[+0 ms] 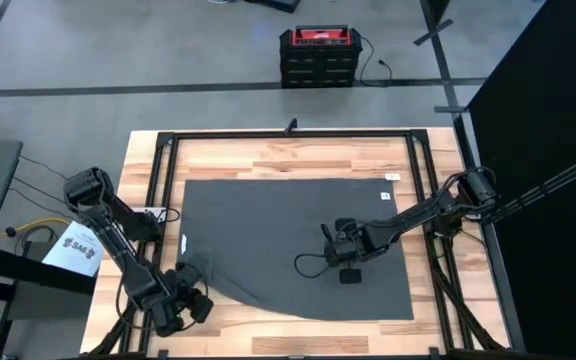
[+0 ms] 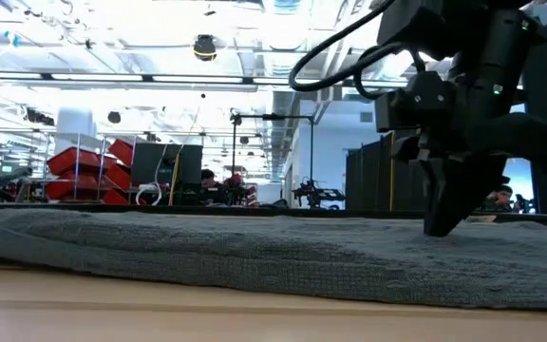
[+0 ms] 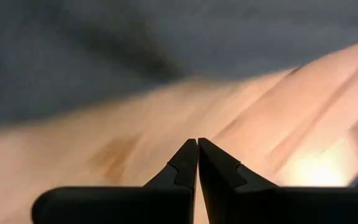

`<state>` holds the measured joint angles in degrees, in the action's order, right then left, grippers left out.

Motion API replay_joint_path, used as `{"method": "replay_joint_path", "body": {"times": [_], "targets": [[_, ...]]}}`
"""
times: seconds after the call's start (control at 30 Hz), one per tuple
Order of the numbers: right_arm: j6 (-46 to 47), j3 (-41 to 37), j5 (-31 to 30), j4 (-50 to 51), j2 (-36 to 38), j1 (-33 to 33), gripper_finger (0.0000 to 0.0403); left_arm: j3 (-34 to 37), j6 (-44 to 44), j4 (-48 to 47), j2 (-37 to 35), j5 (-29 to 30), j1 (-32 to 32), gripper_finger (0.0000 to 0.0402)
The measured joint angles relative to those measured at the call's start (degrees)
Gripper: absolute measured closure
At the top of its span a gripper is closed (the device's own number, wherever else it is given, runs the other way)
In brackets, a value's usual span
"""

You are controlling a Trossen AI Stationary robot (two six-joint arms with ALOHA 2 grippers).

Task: Roll towel
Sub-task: Fold the gray towel

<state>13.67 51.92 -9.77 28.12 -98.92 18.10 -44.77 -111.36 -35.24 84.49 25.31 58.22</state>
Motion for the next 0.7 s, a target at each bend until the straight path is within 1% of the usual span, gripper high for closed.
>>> {"method": "replay_joint_path", "body": {"times": [0.1,0.13,0.17,0.3,0.4,0.47,0.57,0.63,0.7], "targets": [[-0.1,0.0,0.1,-0.6,0.1,-0.8,0.0403,-1.1,8.2,0.1,0.0,8.3,-3.7,0.0402],[-0.1,0.0,0.1,-0.9,0.1,-1.2,0.0403,-1.2,10.4,0.3,0.0,9.6,-5.4,0.0402],[-0.1,0.0,0.1,-1.2,0.1,-1.5,0.0403,-1.2,12.6,0.8,0.0,9.2,-7.6,0.0402],[-0.1,0.0,0.0,-1.7,0.1,-1.9,0.0403,-1.1,22.5,0.6,1.8,-0.6,-16.9,0.0402],[0.0,0.1,-0.4,-1.4,0.1,-1.5,0.0403,-1.1,26.7,0.8,3.3,-8.7,-20.7,0.0402],[0.5,0.1,-0.6,-0.8,0.1,-1.2,0.0403,-1.1,27.4,0.8,3.8,-13.4,-20.9,0.0402],[1.3,0.2,-0.7,0.6,0.2,-1.1,0.0403,-1.6,26.1,1.6,3.8,-18.7,-18.4,0.0402],[1.5,0.2,-0.7,1.3,0.2,-1.1,0.0403,-2.9,23.6,2.2,3.8,-20.4,-15.7,0.0402],[2.6,0.2,-0.8,1.8,0.2,-1.1,0.0403,-4.4,19.6,2.4,3.8,-20.6,-12.4,0.0402]]}}
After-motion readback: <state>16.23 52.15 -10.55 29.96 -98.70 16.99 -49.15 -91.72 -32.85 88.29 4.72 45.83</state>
